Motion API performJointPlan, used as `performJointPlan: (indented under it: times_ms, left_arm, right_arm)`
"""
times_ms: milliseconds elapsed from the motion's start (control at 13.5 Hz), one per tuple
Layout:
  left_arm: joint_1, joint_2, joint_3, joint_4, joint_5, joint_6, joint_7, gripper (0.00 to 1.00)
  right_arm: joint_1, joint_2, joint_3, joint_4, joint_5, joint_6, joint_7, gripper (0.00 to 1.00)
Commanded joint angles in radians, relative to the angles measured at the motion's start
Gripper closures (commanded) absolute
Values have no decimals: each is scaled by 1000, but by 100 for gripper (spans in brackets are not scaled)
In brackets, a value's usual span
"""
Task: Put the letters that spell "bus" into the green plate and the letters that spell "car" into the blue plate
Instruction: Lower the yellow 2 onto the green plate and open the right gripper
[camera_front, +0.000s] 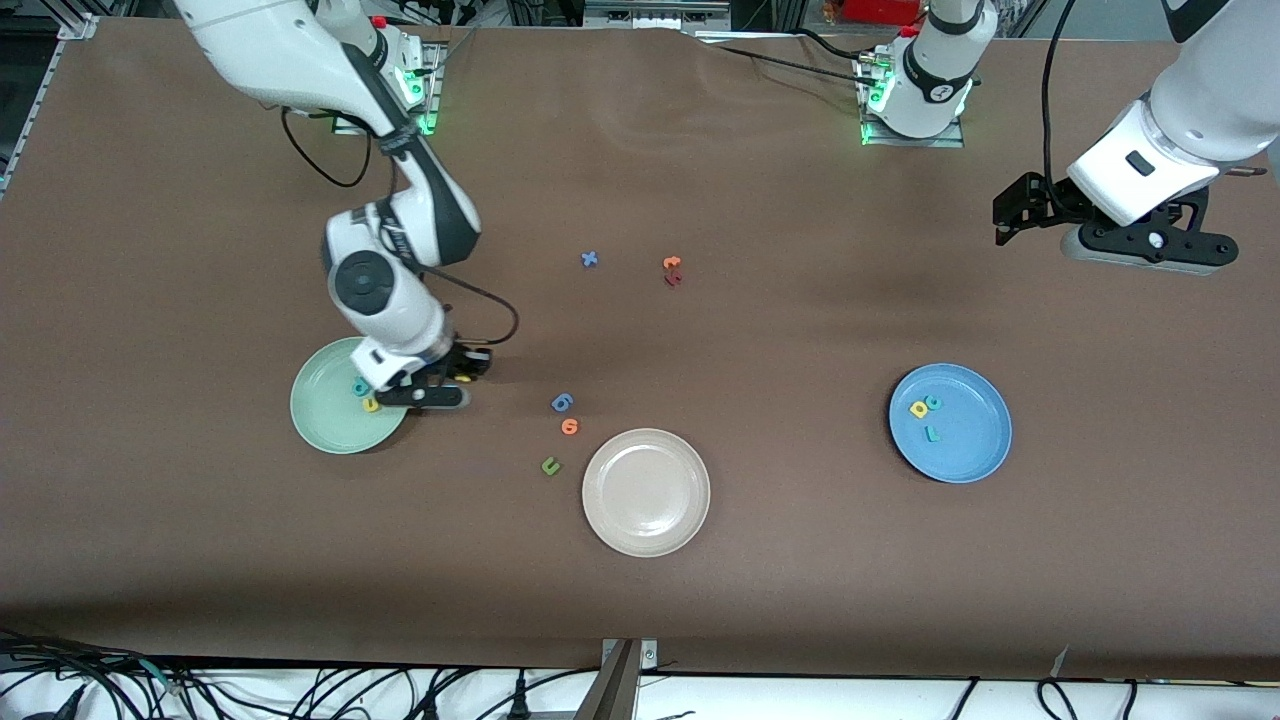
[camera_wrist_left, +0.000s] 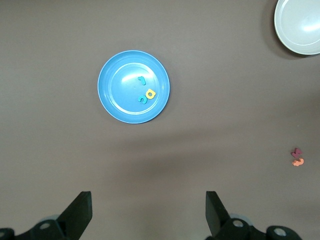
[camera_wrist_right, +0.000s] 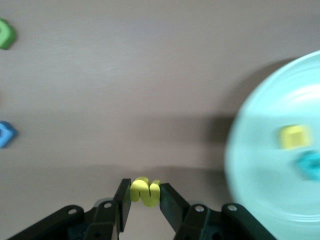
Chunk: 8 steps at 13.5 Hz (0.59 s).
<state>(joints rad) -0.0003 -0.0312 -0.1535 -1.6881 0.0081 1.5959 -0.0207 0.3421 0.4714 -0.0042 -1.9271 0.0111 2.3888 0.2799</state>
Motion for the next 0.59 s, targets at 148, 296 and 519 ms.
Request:
performJointPlan:
  times_ms: [148,296,519]
  left_arm:
    - [-1,23,15,50,-25,-47,10,0]
    - [-1,27,14,54,-26,-59,10,0]
    - [-1,27,14,54,-30,-60,8,0]
  right_arm:
    - [-8,-25,-143,-18,35,-57,-341,100]
    - [-26,-13,-166,-19,35,-57,-413,100]
    - [-38,-4,-166,-21,39,-57,-421,0]
